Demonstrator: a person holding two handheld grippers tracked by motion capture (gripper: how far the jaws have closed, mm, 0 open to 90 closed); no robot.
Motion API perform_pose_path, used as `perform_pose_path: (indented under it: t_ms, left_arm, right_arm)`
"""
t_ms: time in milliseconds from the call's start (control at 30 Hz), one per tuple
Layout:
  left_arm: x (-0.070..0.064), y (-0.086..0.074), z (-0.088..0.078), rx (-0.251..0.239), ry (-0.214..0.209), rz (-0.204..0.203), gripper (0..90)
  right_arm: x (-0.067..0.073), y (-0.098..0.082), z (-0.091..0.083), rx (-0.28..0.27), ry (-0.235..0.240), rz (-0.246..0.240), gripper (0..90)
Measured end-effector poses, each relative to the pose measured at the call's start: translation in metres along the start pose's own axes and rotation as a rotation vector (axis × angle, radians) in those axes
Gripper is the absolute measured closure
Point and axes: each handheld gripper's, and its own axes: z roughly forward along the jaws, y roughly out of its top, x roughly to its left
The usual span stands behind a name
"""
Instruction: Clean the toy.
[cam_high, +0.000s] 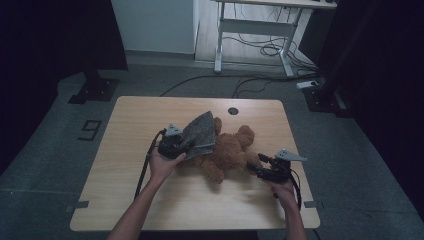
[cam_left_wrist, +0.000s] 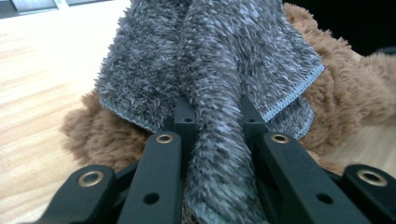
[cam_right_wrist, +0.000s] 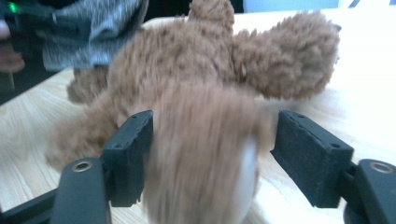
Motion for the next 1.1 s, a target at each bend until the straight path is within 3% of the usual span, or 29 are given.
perform_pose_path:
  t_ms: [167, 300, 400, 433, 733, 867, 933, 1033, 1100]
  left_arm:
    - [-0.003, -0.009, -0.005, -0.007, -0.017, 0.004, 75.8]
    - [-0.004, -0.013, -0.009, -0.010, -0.026, 0.000, 75.7]
    - [-0.005, -0.016, -0.010, -0.009, -0.029, 0.002, 75.6]
    - [-0.005, -0.017, -0.011, -0.008, -0.032, 0.001, 75.5]
    - [-0.018, -0.020, -0.023, -0.004, -0.047, 0.016, 75.1]
    - [-0.034, -0.003, -0.027, -0.030, -0.073, 0.046, 75.3]
    - [-0.048, 0.009, -0.023, -0.042, -0.086, 0.080, 75.3]
    - [-0.072, 0.027, -0.006, -0.035, -0.120, 0.117, 75.3]
    - [-0.090, 0.035, 0.013, -0.005, -0.143, 0.142, 75.2]
  right_arm:
    - [0.007, 0.011, 0.001, -0.008, 0.006, -0.006, 27.9]
    - [0.016, 0.011, 0.023, 0.043, 0.033, -0.037, 29.5]
    - [0.021, 0.003, 0.040, 0.098, 0.056, -0.061, 37.2]
    - [0.023, -0.004, 0.047, 0.133, 0.060, -0.071, 44.7]
    - [0.020, -0.019, 0.042, 0.158, 0.130, -0.061, 58.6]
    - [0.021, -0.020, 0.042, 0.160, 0.126, -0.069, 59.3]
    - [0.021, -0.020, 0.042, 0.152, 0.123, -0.072, 59.3]
    - [0.022, -0.020, 0.043, 0.150, 0.116, -0.084, 59.3]
    - [0.022, -0.021, 0.042, 0.147, 0.116, -0.083, 59.3]
